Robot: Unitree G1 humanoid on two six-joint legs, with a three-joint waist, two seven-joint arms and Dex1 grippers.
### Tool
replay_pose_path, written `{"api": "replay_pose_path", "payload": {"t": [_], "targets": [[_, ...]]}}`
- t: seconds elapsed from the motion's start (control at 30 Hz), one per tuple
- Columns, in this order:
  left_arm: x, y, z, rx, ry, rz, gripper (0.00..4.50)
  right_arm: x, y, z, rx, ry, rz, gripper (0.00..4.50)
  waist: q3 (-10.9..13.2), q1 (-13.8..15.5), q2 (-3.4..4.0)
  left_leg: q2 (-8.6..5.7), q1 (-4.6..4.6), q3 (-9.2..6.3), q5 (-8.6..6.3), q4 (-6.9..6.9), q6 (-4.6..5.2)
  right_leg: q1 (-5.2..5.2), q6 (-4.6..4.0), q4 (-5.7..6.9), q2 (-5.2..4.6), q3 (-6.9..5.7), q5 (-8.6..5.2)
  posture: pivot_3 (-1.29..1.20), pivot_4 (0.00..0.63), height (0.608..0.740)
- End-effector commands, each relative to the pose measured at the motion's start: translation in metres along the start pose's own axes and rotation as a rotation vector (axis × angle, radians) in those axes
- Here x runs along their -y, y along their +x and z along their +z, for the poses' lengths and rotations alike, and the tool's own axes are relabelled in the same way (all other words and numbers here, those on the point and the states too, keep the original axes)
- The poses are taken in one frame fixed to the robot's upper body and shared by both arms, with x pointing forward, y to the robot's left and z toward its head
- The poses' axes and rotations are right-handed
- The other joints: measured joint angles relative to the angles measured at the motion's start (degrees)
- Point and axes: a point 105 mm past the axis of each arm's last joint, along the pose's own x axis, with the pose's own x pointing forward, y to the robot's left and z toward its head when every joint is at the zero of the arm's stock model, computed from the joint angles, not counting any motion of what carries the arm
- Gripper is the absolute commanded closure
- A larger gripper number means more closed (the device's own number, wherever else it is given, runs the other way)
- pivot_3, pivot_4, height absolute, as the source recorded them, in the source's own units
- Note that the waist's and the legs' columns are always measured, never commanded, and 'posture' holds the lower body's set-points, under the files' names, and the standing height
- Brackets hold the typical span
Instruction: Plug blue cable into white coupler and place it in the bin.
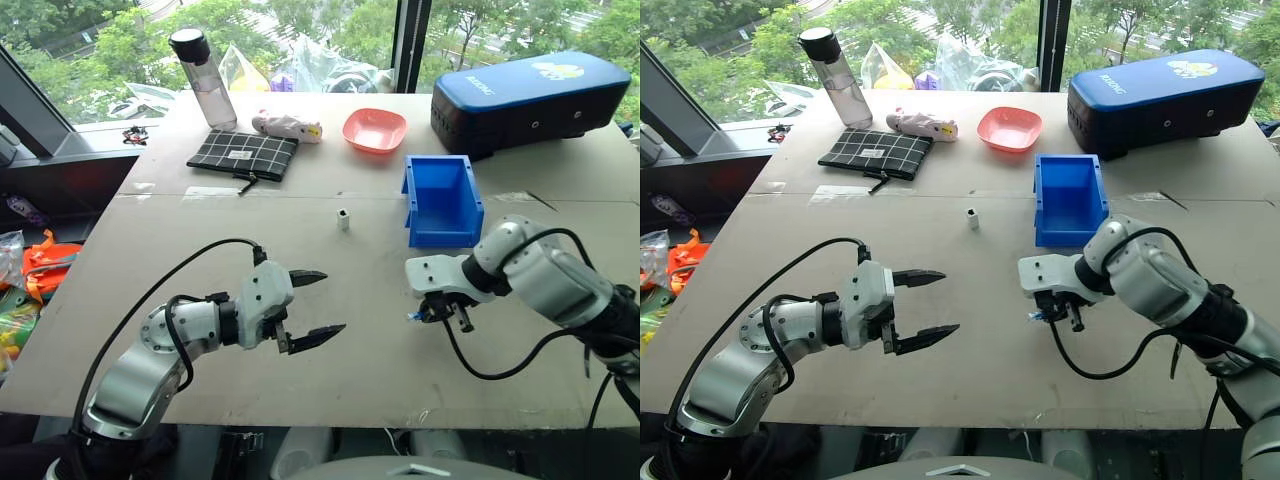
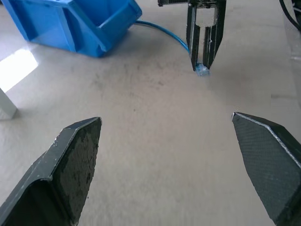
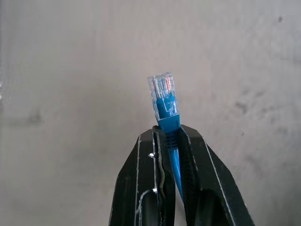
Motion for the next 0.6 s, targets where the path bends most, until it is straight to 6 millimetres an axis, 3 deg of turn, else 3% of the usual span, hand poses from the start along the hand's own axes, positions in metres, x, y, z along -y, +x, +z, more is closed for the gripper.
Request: {"api": "replay_pose_path", "payload": {"t": [0.03, 0.23, 0.27, 0.33, 0.37, 0.4, 0.57, 0.6], "targets": [[0.002, -0.001, 0.005, -0.003, 0.012, -0.017, 0.0, 0.015, 0.0, 0.005, -0.02, 0.022, -0.073, 4.47, -0.01, 0.15, -0.02, 0.0, 0.0, -0.01, 0.0, 0.0, 0.0, 0.0, 0.0, 0.0, -0.01, -0.01, 0.0, 0.0, 0.15, 0.736], [0.004, 0.006, 0.004, -0.004, 0.016, -0.032, 0.0, 0.026, 0.008, 0.004, -0.039, 0.018, -0.106, 4.47, -0.03, -0.15, -0.05, 0.0, 0.01, -0.03, 0.0, -0.04, -0.01, -0.02, 0.0, -0.01, 0.0, -0.03, 0.0, 0.0, 0.15, 0.736], [0.003, 0.008, 0.004, -0.001, 0.015, -0.033, 0.0, 0.027, 0.008, 0.005, -0.027, 0.024, -0.107, 3.9, -0.04, -0.27, -0.07, 0.02, 0.01, -0.04, 0.0, -0.04, -0.01, -0.02, 0.0, 0.0, 0.01, -0.03, 0.0, 0.0, 0.15, 0.736], [0.002, 0.014, 0.002, 0.002, 0.008, -0.044, 0.0, 0.025, 0.006, 0.005, -0.001, 0.039, -0.101, 3.28, -0.05, -0.34, -0.08, 0.01, 0.01, -0.04, 0.0, -0.04, -0.01, -0.02, 0.0, 0.01, 0.02, -0.03, 0.01, 0.0, 0.15, 0.736], [0.003, 0.018, 0.0, -0.003, 0.001, -0.06, 0.0, 0.024, 0.004, 0.006, 0.023, 0.054, -0.109, 2.68, -0.07, -0.41, -0.12, 0.01, 0.01, -0.05, 0.0, -0.03, -0.01, -0.01, 0.0, 0.02, 0.02, -0.04, 0.01, 0.0, 0.15, 0.736], [0.003, 0.02, -0.003, -0.009, -0.002, -0.076, 0.0, 0.023, 0.002, 0.007, 0.049, 0.072, -0.114, 2.45, -0.09, -0.45, -0.15, 0.01, 0.01, -0.07, 0.0, -0.03, -0.01, -0.01, 0.0, 0.03, 0.03, -0.05, 0.01, 0.0, 0.15, 0.736], [-0.009, 0.041, -0.004, -0.003, -0.025, -0.095, 0.0, 0.004, -0.026, 0.019, 0.321, 0.168, -0.139, 0.23, -0.07, -0.28, -0.13, 0.02, 0.0, -0.13, 0.0, -0.03, -0.01, -0.02, -0.01, 0.05, 0.04, -0.08, 0.03, 0.0, 0.15, 0.736], [-0.011, 0.048, -0.004, -0.003, -0.017, -0.096, 0.0, -0.001, -0.033, 0.019, 0.393, 0.182, -0.157, 0.23, -0.07, -0.14, -0.13, 0.01, -0.01, -0.15, 0.0, -0.03, 0.0, -0.01, 0.0, 0.03, 0.04, -0.11, 0.03, 0.0, 0.15, 0.736]]}}
